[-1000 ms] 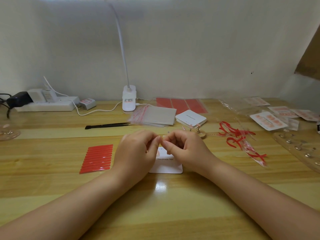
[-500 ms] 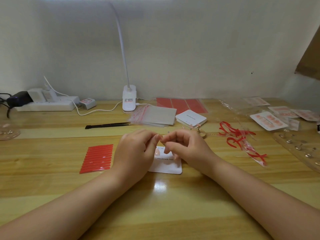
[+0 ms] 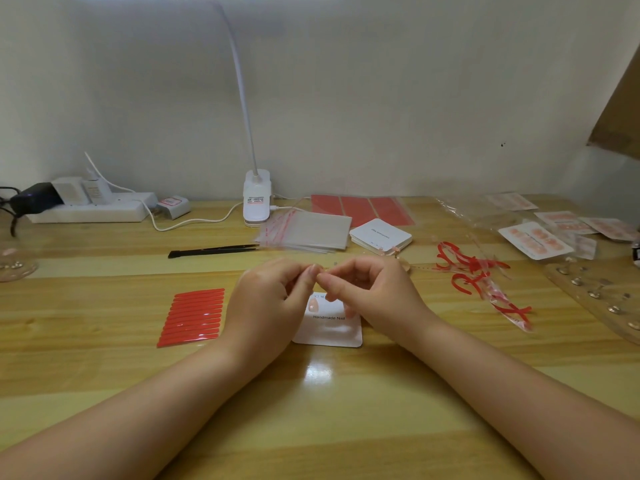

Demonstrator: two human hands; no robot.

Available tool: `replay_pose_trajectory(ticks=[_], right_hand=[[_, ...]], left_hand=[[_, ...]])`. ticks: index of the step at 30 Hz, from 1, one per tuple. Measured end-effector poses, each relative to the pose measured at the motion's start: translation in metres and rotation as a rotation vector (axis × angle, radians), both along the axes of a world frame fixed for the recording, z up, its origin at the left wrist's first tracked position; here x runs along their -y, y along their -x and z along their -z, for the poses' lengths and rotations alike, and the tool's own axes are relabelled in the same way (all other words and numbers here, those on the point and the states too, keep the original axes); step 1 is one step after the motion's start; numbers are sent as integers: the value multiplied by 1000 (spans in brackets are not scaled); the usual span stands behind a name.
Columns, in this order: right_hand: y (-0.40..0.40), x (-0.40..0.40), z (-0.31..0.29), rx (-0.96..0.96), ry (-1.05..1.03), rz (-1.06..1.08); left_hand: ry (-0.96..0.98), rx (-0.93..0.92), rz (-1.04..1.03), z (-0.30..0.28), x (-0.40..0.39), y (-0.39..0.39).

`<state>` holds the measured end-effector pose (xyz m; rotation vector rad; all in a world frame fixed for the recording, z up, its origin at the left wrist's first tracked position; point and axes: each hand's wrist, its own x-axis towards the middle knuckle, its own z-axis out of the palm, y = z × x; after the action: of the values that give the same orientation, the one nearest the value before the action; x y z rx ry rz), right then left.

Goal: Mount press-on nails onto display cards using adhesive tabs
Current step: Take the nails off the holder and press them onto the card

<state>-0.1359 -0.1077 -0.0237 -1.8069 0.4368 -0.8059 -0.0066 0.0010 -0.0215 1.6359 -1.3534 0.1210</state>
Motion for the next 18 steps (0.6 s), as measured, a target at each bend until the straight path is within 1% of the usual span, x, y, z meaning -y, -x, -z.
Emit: replay_pose_trajectory(ticks=[8, 12, 16, 18], right_hand=[[-1, 0, 0, -34, -6, 6], [1, 2, -1, -54, -6, -8], [0, 1, -1, -108, 99, 44], [0, -1, -1, -102, 138, 63]], left_hand=[[-15, 13, 21, 2, 1, 0], [-14, 58, 17, 0, 0, 1], [-22, 142, 16, -1, -1, 3], [-22, 170, 15, -2, -1, 4]])
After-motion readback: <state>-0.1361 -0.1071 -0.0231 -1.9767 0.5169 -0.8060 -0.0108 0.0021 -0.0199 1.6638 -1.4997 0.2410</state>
